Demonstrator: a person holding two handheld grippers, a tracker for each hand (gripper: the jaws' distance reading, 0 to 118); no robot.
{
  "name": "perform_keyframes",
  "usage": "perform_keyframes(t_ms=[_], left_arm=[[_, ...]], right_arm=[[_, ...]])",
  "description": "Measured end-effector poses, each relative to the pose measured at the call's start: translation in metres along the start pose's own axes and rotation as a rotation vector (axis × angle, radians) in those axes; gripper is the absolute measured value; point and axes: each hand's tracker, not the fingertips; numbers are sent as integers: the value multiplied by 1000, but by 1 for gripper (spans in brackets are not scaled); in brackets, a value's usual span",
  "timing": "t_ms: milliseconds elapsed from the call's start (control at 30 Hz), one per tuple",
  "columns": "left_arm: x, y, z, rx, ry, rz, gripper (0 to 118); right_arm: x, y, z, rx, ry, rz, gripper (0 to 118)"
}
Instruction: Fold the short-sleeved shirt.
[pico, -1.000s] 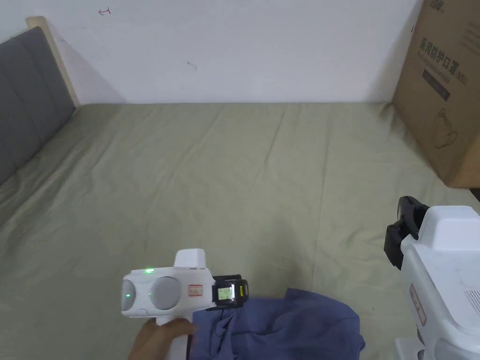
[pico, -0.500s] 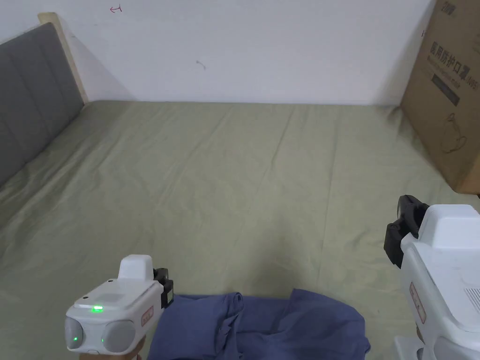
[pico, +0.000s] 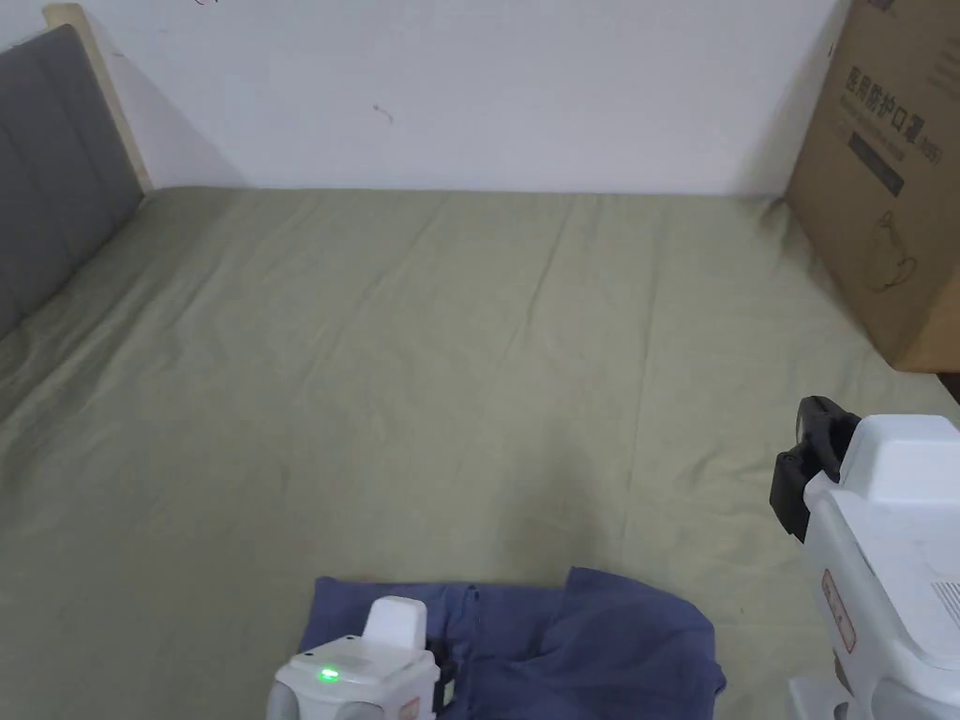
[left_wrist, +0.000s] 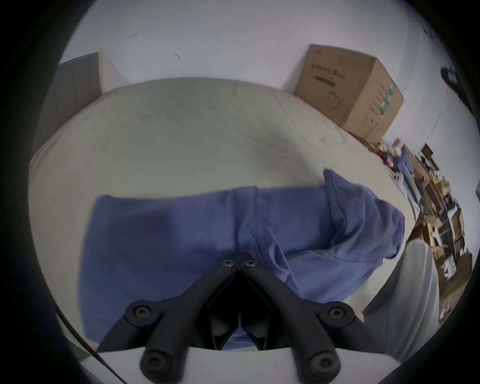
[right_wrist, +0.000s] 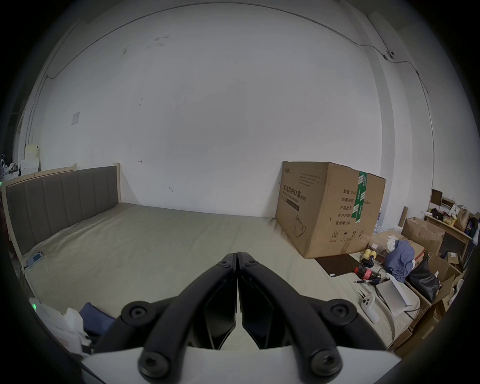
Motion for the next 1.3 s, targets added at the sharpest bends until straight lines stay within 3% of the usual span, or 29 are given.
perform_keyframes(t_ms=[200, 367, 600, 733, 800, 867, 900, 933, 967, 1000, 1033, 1067, 1200, 1233, 1300], left_arm=[[26, -1, -16, 2, 25, 23, 0], [9, 12, 9, 41, -51, 100, 0], [-69, 59, 83, 168, -226, 287, 0], [-124, 62, 99, 191, -224, 387, 2], [-147, 57, 97, 158, -223, 433, 13], [-165, 51, 90, 98, -252, 471, 17], [-171, 48, 87, 79, -262, 475, 26], [-175, 45, 82, 46, -267, 473, 47], [-176, 41, 75, 26, -257, 475, 78], [-178, 37, 70, 2, -258, 470, 99], [-178, 34, 65, -25, -261, 464, 111], [-180, 31, 60, -23, -259, 467, 114], [-186, 23, 38, -62, -255, 532, 105], [-187, 20, 32, -68, -263, 556, 94], [-185, 20, 22, -89, -276, 563, 51]], right_arm=[[9, -4, 1, -11, -23, -22, 0], [10, -1, 1, -7, -28, -9, 0], [6, 4, -1, 8, -21, -23, 0], [-1, 7, -4, 16, -12, -30, 0], [-3, 10, -6, 21, -3, -39, 0], [-7, 13, -7, 28, 1, -32, 0], [-9, 13, -7, 30, 3, -27, 0], [-10, 14, -8, 31, 4, -23, 0], [-11, 14, -8, 30, 7, -21, 0], [-12, 14, -8, 27, 9, -20, 0], [-13, 14, -8, 27, 10, -17, 0], [-13, 13, -8, 27, 9, -13, 0], [-13, 11, -8, 16, 2, -8, 0], [-12, 11, -9, 12, -3, -4, 0], [-11, 9, -9, 5, -8, -2, 0]])
